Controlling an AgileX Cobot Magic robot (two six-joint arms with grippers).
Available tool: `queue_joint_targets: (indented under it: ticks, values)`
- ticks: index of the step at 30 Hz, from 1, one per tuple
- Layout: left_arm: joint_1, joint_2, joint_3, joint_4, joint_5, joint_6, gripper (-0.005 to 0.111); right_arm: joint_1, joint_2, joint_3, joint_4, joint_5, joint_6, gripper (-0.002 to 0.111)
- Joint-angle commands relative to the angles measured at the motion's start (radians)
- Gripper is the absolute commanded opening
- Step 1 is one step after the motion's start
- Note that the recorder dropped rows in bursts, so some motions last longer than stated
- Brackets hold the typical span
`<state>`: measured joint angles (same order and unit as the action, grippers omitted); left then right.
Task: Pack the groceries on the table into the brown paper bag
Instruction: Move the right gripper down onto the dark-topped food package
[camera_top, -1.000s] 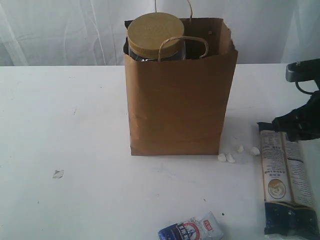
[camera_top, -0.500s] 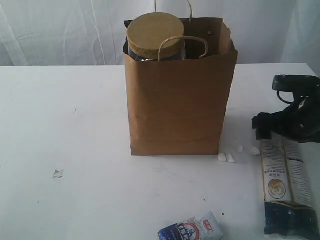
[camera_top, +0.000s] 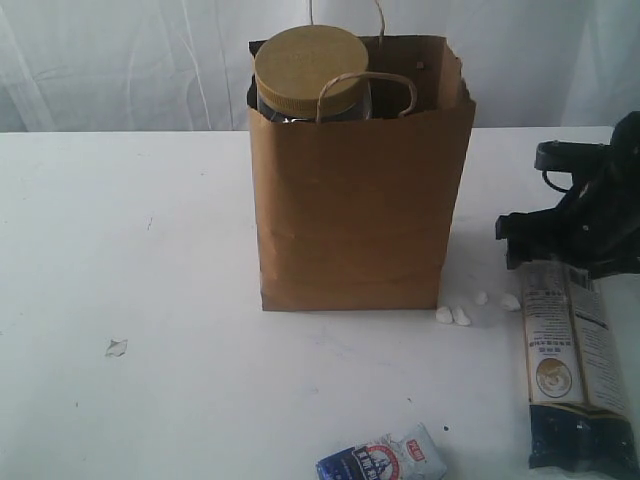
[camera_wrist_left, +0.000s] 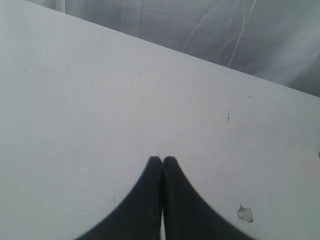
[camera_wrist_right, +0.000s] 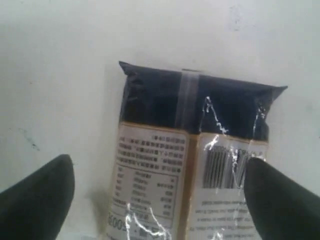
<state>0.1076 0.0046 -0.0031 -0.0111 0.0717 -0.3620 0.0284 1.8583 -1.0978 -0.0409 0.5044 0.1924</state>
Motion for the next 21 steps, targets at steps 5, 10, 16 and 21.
queue_joint_targets:
  ticks: [5,10,16,21]
  values:
    - [-0.004,-0.004,0.003,-0.011,0.004,0.003,0.000,-0.035,0.018,-0.008,-0.125,0.052,0.175,0.085]
    - [-0.004,-0.004,0.003,-0.011,0.002,0.003,0.000,-0.034,0.051,-0.008,-0.109,0.044,0.179,0.085]
    - [-0.004,-0.004,0.003,-0.011,0.002,0.003,0.000,-0.034,0.068,-0.008,-0.085,0.031,0.164,0.085]
    - [-0.004,-0.004,0.003,-0.011,0.002,0.003,0.000,-0.034,0.076,-0.008,-0.039,-0.001,0.100,0.083]
